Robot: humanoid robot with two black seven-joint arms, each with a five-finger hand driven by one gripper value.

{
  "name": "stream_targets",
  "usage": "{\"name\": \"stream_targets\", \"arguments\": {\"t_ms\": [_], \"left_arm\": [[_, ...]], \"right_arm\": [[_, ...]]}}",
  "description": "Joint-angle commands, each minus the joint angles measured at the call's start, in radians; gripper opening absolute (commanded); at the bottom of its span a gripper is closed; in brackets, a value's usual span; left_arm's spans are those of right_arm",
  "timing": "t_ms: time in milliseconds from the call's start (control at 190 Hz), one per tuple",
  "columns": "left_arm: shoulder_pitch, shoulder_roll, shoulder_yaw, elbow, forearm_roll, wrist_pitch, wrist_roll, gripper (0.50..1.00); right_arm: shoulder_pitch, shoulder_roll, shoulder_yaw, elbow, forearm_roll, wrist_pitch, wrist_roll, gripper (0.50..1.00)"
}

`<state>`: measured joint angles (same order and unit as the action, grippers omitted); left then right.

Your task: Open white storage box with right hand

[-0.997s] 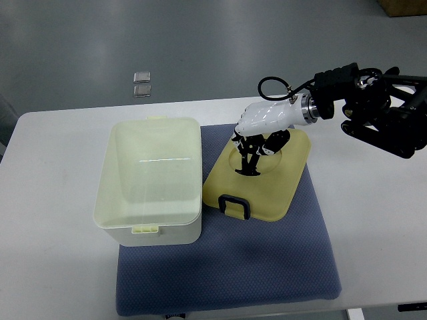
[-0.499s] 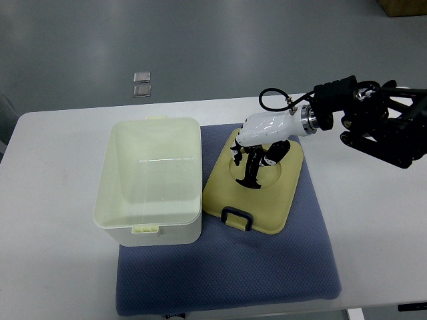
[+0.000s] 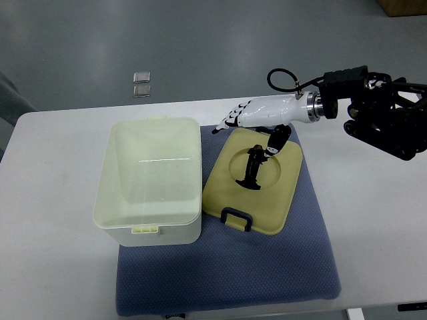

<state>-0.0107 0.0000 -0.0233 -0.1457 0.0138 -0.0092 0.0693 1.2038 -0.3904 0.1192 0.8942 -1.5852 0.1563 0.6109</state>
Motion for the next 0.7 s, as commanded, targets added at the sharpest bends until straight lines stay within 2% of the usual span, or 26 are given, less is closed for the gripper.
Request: {"name": "stream_targets", "arguments": {"t_ms": [0, 142, 462, 693], "left_arm": [[0.0, 0.0, 0.0, 0.0, 0.0, 0.0, 0.0, 1.0], [0.0, 0.0, 0.0, 0.0, 0.0, 0.0, 0.001, 1.0], [0.0, 0.0, 0.0, 0.0, 0.0, 0.0, 0.0, 1.0], [0.0, 0.0, 0.0, 0.0, 0.0, 0.0, 0.0, 1.0]], "right_arm": [[-0.003, -0.002, 0.04, -0.004, 0.229, 0.023, 0.0, 0.921], [-0.038, -0.008, 0.079, -0.035, 0.56, 0.037, 0.0, 0.924], [-0.159, 0.03, 0.209, -0.172, 1.088, 0.054, 0.0, 0.924], [-0.239, 0.079, 0.218, -0.273, 1.352, 0.055, -0.017, 0.924]]}}
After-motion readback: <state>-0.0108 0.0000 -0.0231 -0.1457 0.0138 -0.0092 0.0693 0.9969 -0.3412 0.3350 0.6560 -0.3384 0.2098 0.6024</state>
